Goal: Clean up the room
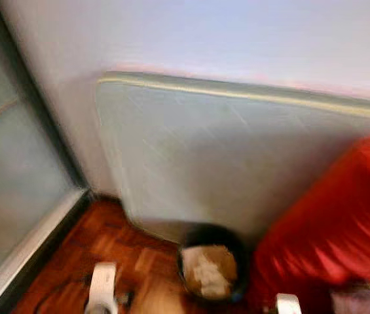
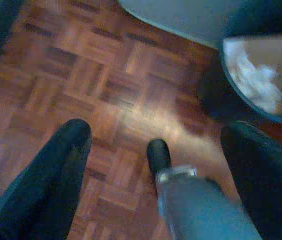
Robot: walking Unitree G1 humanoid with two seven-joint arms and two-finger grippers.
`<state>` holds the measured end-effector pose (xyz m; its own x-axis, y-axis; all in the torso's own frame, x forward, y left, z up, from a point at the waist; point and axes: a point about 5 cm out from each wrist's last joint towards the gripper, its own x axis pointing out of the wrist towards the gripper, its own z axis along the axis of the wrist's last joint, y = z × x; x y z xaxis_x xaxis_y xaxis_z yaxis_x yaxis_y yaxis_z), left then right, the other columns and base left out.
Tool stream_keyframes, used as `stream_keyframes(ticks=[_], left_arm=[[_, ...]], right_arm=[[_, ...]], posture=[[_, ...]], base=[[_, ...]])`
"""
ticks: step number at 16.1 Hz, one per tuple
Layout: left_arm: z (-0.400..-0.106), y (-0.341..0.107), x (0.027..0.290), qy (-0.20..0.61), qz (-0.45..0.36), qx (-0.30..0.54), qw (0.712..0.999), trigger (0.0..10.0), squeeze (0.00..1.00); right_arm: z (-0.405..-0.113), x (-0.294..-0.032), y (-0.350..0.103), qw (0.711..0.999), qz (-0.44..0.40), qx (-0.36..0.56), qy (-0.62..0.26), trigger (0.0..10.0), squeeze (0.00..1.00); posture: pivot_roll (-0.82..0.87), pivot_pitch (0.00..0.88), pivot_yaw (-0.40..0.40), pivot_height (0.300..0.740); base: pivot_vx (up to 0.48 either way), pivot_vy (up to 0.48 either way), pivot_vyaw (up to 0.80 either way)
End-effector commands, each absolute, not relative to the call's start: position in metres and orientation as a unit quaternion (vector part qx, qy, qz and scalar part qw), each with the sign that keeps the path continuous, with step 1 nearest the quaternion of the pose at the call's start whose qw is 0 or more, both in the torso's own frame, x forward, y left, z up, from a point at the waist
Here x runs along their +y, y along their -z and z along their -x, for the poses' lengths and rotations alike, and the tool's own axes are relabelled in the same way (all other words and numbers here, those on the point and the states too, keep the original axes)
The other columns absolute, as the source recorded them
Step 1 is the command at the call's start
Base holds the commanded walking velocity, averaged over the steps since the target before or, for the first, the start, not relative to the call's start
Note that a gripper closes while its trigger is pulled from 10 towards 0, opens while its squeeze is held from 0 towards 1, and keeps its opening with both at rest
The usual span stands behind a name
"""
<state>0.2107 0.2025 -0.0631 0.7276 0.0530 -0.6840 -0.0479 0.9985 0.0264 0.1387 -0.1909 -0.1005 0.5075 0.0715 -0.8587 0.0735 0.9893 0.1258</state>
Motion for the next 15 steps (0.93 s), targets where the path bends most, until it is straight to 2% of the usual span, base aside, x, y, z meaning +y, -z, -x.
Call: stream_keyframes(ticks=[1,10,15], left_arm=[[-0.1943,0.0727,0.2043,-0.032,0.000,0.396,0.918,10.0,0.00],[-0.1941,0.0728,0.2037,-0.034,0.002,0.395,0.918,10.0,0.00],[-0.1939,0.0729,0.2038,-0.034,0.003,0.395,0.918,10.0,0.00]], right_arm=[[-0.1465,-0.1936,0.0971,0.873,-0.070,0.483,0.002,10.0,0.00],[-0.1431,-0.2007,0.0969,0.874,-0.069,0.480,0.009,10.0,0.00],[-0.1471,-0.1921,0.0967,0.877,-0.073,0.475,0.007,10.0,0.00]], posture=[[0.03,0.000,0.008,0.740],[0.03,0.000,0.003,0.740],[0.03,0.000,0.003,0.740]], base=[[-0.262,0.000,0.00],[-0.259,0.000,0.00],[-0.260,0.000,0.00]])
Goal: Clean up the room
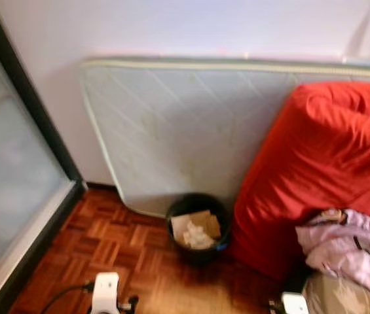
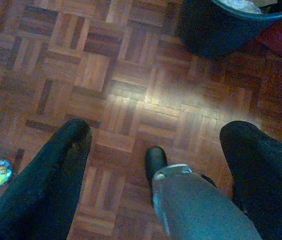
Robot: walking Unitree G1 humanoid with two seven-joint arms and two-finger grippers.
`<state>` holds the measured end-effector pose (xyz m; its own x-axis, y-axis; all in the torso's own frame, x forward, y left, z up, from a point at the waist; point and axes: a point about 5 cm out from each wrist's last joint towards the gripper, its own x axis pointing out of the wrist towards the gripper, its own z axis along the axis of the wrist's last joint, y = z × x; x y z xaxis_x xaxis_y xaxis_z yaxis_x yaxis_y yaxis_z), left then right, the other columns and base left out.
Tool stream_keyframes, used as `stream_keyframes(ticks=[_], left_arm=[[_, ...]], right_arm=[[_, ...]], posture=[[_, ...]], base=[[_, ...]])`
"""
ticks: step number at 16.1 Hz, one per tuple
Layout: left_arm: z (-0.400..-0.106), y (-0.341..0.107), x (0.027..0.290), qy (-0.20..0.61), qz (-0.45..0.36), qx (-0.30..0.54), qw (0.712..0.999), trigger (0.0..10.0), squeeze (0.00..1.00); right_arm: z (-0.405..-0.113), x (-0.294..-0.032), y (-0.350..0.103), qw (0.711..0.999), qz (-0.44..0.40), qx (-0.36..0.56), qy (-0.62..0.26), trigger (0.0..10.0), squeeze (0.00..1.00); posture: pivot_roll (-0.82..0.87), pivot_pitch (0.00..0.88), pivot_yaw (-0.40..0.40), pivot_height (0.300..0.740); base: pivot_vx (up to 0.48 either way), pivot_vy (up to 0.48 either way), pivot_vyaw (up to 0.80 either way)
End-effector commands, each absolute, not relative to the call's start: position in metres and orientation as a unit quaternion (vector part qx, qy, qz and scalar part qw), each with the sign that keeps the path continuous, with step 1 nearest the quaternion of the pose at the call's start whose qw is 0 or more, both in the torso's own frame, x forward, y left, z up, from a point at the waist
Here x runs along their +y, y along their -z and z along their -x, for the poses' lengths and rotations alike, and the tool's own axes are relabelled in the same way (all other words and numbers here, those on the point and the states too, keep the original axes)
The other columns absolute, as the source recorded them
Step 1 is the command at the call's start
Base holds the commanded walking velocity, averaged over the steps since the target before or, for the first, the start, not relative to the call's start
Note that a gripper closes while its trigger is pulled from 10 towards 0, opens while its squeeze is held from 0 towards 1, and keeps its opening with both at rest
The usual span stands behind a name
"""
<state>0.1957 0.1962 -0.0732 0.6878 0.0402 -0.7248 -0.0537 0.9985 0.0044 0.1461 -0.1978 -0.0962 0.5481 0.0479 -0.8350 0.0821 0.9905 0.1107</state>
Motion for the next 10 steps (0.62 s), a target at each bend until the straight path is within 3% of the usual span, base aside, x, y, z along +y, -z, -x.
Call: stream_keyframes(ticks=[1,2,10], left_arm=[[-0.1939,0.0728,0.2039,-0.035,0.003,0.394,0.918,10.0,0.00],[-0.1940,0.0727,0.2041,-0.036,0.004,0.394,0.919,10.0,0.00],[-0.1930,0.0732,0.2042,-0.036,0.003,0.395,0.918,10.0,0.00]], right_arm=[[-0.1471,-0.1914,0.0968,0.877,-0.074,0.475,0.007,10.0,0.00],[-0.1471,-0.1905,0.0970,0.876,-0.075,0.476,0.007,10.0,0.00],[-0.1463,-0.1892,0.0977,0.874,-0.072,0.481,0.002,10.0,0.00]], posture=[[0.03,0.000,0.004,0.740],[0.02,0.000,0.004,0.740],[0.02,0.000,0.003,0.740]], base=[[0.000,0.000,0.00],[0.000,0.000,0.00],[0.000,0.000,-0.79]])
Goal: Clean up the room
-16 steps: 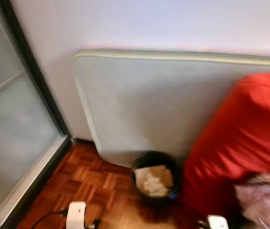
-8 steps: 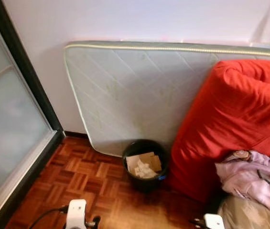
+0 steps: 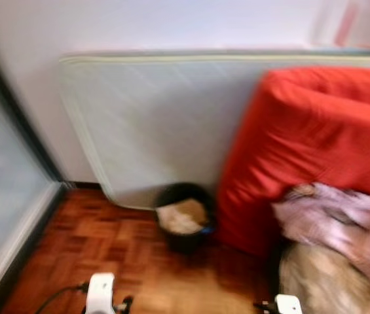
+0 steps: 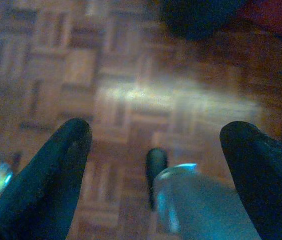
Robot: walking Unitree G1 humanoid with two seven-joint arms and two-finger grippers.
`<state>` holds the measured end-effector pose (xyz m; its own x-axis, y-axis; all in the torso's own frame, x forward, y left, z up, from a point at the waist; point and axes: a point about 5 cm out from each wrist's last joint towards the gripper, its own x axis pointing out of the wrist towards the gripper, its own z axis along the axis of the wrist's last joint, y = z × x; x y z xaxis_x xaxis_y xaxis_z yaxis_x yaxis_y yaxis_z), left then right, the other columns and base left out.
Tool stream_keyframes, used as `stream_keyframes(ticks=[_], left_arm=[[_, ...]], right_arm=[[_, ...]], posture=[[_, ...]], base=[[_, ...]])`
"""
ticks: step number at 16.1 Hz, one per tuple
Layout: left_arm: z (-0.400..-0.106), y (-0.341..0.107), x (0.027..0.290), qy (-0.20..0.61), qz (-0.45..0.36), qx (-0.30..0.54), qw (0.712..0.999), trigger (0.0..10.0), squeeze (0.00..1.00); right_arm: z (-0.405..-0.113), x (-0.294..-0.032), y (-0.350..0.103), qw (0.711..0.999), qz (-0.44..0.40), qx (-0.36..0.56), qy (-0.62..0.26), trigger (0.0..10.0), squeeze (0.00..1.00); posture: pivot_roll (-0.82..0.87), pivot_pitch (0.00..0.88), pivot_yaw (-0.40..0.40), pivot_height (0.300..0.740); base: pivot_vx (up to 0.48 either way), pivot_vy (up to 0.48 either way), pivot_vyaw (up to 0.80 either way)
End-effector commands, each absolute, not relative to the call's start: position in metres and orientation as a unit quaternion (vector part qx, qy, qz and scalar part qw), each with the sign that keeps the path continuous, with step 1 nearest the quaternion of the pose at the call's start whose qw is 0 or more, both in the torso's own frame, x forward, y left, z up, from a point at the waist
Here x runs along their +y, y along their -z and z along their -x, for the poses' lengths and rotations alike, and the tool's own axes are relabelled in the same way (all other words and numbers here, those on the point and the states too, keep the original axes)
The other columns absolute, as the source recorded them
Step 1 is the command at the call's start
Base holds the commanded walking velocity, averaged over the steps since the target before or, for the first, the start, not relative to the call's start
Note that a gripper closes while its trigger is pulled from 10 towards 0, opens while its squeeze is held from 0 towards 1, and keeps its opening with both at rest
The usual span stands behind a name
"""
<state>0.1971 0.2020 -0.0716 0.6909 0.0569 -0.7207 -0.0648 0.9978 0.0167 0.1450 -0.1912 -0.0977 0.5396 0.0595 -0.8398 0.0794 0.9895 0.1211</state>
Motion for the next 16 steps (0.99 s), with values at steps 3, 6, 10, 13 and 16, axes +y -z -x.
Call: stream_keyframes(ticks=[3,6,10,13,16], left_arm=[[-0.1923,0.0736,0.2045,-0.038,0.004,0.397,0.917,10.0,0.00],[-0.1926,0.0735,0.2042,-0.029,-0.005,0.398,0.917,10.0,0.00],[-0.1956,0.0718,0.2058,-0.032,-0.007,0.395,0.918,10.0,0.00],[-0.1977,0.0705,0.2044,-0.021,-0.018,0.390,0.920,10.0,0.00],[-0.1987,0.0704,0.2023,-0.020,-0.014,0.390,0.921,10.0,0.00]], right_arm=[[-0.1459,-0.1904,0.0977,0.873,-0.071,0.482,0.001,10.0,0.00],[-0.1452,-0.1919,0.0977,0.872,-0.066,0.484,-0.001,10.0,0.00],[-0.1449,-0.1916,0.0980,0.871,-0.064,0.487,-0.004,10.0,0.00],[-0.1449,-0.1906,0.0982,0.871,-0.064,0.488,-0.004,10.0,0.00],[-0.1449,-0.1894,0.0984,0.870,-0.063,0.489,-0.006,10.0,0.00]], posture=[[0.02,0.000,0.003,0.740],[0.02,0.000,0.003,0.740],[0.03,0.000,0.003,0.740],[0.03,0.000,0.004,0.740],[0.03,0.000,0.004,0.740]], base=[[0.000,0.000,-0.79],[0.000,0.000,-0.78],[0.000,-0.152,-0.76],[0.000,-0.160,-0.75],[0.000,0.000,-0.75]])
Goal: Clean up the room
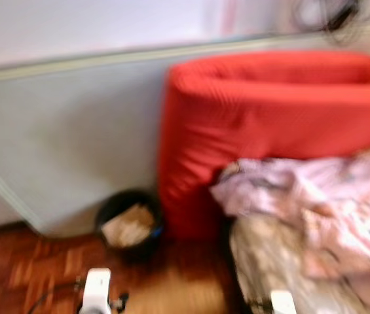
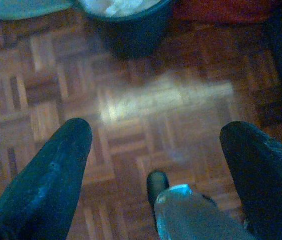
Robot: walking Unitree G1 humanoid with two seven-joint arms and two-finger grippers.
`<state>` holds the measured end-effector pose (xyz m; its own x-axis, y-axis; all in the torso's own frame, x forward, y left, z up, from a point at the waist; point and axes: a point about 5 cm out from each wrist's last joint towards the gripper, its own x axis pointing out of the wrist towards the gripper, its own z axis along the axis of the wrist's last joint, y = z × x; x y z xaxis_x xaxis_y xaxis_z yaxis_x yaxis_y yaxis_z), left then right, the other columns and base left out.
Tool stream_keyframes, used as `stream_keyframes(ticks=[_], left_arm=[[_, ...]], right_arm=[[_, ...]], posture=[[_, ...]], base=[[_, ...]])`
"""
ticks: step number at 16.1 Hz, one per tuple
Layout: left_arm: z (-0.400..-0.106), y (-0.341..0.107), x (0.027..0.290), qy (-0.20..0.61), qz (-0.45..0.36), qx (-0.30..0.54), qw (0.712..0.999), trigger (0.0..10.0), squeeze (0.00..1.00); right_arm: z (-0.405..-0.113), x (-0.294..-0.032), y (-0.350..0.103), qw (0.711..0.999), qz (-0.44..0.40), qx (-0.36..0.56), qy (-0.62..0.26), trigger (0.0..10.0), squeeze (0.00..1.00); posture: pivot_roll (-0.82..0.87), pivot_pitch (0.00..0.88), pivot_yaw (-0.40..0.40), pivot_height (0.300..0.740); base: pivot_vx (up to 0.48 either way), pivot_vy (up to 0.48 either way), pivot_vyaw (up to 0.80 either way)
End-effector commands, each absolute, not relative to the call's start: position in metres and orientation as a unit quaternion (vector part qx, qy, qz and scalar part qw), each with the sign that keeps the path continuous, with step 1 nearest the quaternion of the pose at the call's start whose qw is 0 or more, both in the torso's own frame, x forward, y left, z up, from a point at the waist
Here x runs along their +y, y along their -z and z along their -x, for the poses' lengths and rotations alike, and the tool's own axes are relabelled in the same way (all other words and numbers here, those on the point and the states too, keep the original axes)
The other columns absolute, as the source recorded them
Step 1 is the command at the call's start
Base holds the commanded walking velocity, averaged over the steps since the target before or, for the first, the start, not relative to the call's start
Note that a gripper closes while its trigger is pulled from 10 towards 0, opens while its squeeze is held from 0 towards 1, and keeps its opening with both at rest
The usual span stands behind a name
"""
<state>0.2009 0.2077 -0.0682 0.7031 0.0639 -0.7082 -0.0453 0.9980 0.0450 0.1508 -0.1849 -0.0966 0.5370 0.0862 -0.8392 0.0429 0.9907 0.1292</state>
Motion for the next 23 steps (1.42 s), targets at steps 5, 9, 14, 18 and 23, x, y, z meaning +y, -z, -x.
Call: stream_keyframes(ticks=[5,9,14,18,23], left_arm=[[-0.2012,0.0689,0.1994,-0.012,-0.015,0.382,0.924,10.0,0.00],[-0.2017,0.0690,0.1999,-0.021,-0.003,0.384,0.923,10.0,0.00],[-0.2031,0.0680,0.1998,-0.011,-0.018,0.381,0.924,10.0,0.00],[-0.2017,0.0691,0.1998,-0.012,-0.024,0.387,0.922,10.0,0.00],[-0.2024,0.0686,0.1987,-0.005,-0.029,0.383,0.923,10.0,0.00]], right_arm=[[-0.1445,-0.1897,0.0985,0.869,-0.064,0.490,-0.008,10.0,0.00],[-0.1449,-0.1896,0.0983,0.870,-0.066,0.489,-0.008,10.0,0.00],[-0.1428,-0.1908,0.0988,0.869,-0.066,0.491,-0.008,10.0,0.00],[-0.1397,-0.1921,0.0996,0.868,-0.066,0.492,-0.009,10.0,0.00],[-0.1434,-0.1892,0.0989,0.869,-0.066,0.491,-0.009,10.0,0.00]], posture=[[0.02,0.000,0.004,0.740],[0.02,0.000,0.005,0.740],[0.02,0.000,0.006,0.740],[0.02,0.000,0.006,0.740],[0.02,0.000,0.006,0.740]], base=[[0.000,0.000,-0.75],[0.000,0.120,-0.75],[0.000,0.092,-0.75],[0.000,0.154,-0.74],[0.000,0.000,-0.75]])
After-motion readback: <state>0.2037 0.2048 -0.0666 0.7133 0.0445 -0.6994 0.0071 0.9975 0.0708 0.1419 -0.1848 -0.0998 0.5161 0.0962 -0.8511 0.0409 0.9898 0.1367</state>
